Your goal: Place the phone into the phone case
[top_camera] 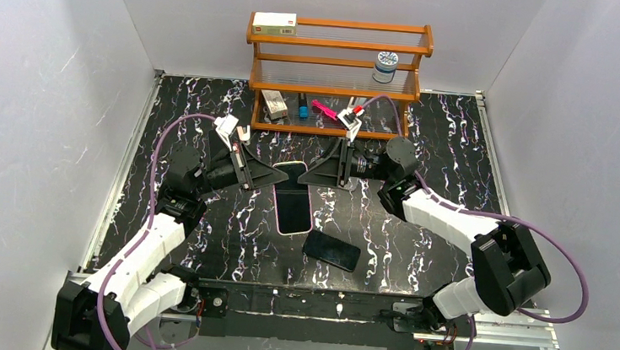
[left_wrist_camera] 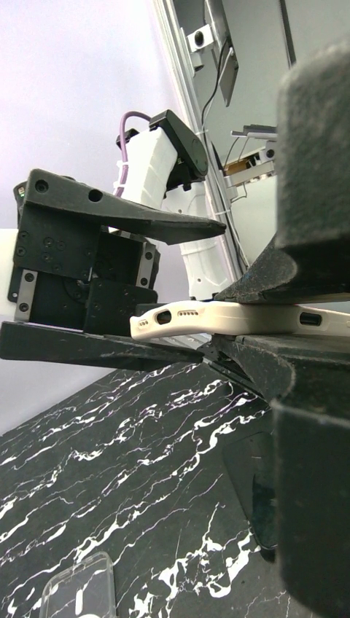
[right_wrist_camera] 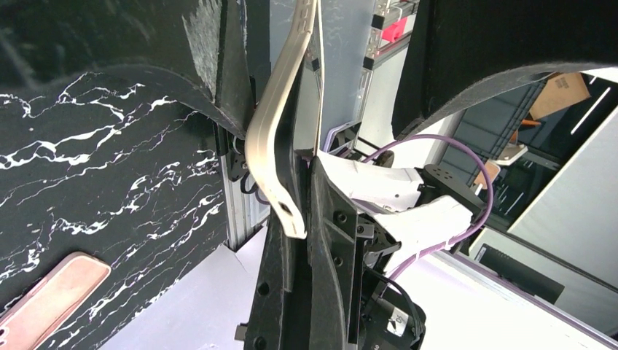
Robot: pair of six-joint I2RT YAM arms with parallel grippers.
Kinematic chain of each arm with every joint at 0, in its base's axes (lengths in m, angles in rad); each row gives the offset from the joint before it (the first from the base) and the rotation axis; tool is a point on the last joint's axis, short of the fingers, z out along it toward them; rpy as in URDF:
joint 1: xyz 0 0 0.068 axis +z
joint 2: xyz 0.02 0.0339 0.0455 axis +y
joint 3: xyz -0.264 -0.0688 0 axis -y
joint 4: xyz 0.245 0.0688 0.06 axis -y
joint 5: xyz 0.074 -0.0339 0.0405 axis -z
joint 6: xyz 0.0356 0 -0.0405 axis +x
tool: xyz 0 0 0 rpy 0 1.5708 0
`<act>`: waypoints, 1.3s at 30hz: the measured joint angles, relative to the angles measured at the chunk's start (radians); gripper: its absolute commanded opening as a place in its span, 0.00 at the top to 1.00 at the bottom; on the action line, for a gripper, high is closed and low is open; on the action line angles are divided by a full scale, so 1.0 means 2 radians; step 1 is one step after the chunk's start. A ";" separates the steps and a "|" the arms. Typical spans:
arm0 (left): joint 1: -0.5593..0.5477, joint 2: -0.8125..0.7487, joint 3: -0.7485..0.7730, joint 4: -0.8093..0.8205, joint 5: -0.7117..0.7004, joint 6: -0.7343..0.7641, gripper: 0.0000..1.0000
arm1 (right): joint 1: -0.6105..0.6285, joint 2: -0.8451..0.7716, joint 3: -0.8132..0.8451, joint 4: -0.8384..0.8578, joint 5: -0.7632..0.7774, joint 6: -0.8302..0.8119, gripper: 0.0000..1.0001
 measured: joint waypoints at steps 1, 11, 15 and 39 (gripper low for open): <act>0.000 0.000 0.000 0.002 0.003 -0.002 1.00 | 0.000 0.001 0.004 -0.001 0.000 -0.001 0.19; 0.000 0.000 -0.003 0.025 0.021 -0.009 1.00 | -0.001 0.021 0.025 -0.020 -0.001 -0.006 0.22; 0.000 0.001 -0.004 0.028 0.024 -0.009 1.00 | -0.001 0.028 0.033 -0.023 -0.004 -0.007 0.45; -0.006 0.022 0.014 -0.135 -0.030 0.098 1.00 | 0.000 0.019 0.026 -0.145 0.038 -0.101 0.32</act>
